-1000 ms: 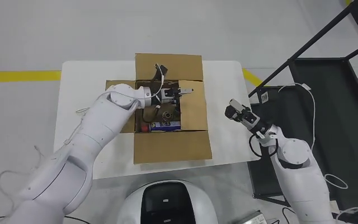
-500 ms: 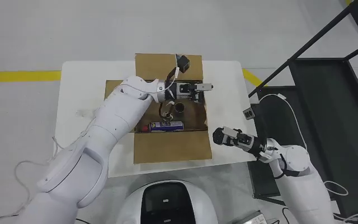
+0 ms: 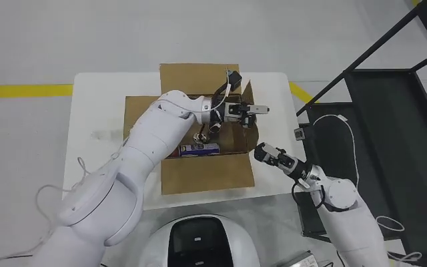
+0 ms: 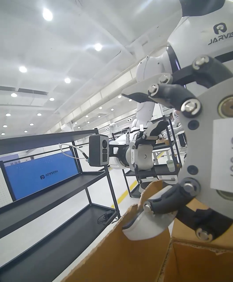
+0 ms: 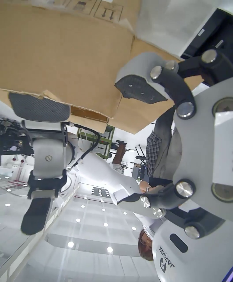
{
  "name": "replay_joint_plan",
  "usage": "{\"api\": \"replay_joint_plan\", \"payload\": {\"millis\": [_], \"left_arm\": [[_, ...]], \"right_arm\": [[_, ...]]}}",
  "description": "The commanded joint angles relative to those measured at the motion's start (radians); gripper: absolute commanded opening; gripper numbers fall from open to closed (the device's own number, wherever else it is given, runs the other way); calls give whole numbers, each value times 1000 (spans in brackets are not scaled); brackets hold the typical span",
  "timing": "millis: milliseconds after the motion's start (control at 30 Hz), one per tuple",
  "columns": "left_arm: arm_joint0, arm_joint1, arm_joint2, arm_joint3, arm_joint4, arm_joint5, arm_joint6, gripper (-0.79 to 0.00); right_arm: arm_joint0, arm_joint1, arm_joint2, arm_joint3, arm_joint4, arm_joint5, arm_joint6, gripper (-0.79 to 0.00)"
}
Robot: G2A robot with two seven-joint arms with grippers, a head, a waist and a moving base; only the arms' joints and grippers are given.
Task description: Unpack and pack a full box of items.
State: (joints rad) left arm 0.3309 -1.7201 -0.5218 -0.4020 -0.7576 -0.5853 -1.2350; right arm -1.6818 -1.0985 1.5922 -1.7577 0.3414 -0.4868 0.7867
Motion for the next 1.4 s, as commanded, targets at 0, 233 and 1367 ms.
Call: {"api": "replay_joint_plan", "payload": {"millis": [0, 233, 1367], "left_arm": [[0, -1, -7, 17, -2, 4, -4, 0], [15, 6, -33, 27, -1, -1, 1, 0], [39, 25, -80, -24, 195, -46, 352, 0]], "right_arm": [[-1, -1, 7, 17, -16, -16, -37, 0], [-13, 6, 4, 3, -19, 19, 38, 0], [34, -1, -114, 19, 21, 34, 41, 0]]}}
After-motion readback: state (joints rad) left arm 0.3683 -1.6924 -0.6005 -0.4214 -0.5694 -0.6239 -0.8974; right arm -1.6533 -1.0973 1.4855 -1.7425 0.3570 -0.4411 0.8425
